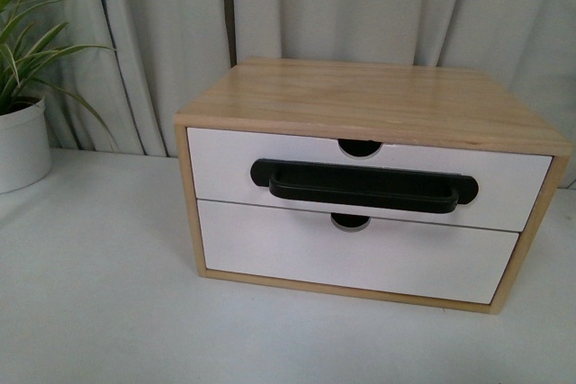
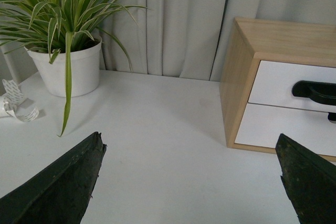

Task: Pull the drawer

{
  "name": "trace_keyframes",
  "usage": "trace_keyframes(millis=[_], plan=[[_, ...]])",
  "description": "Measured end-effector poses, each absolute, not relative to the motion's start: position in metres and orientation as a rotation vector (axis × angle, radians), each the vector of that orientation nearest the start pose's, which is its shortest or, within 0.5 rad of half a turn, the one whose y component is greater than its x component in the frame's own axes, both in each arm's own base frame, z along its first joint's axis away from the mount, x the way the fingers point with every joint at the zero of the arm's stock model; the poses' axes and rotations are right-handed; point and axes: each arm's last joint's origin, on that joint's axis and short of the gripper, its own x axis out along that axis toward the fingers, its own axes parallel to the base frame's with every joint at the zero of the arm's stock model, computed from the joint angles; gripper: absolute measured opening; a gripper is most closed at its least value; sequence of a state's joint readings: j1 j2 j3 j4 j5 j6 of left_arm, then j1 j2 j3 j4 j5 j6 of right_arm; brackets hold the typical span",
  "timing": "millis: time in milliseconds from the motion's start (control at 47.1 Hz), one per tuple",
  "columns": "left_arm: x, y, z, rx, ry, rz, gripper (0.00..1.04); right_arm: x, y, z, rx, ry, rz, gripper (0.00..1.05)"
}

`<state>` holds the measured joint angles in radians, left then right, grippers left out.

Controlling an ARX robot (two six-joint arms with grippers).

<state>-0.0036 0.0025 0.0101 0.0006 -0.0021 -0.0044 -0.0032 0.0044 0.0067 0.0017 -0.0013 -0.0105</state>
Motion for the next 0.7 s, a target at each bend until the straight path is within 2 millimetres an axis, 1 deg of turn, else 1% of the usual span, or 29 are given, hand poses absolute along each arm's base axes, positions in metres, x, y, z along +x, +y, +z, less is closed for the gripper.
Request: trace_keyframes(millis=[700], plan=[[0.0972, -0.0003, 0.1668, -0.004, -0.008, -0.002, 0.99, 0.0976, -0.0003, 0.1656, -0.010, -0.004, -0.002, 0.96]])
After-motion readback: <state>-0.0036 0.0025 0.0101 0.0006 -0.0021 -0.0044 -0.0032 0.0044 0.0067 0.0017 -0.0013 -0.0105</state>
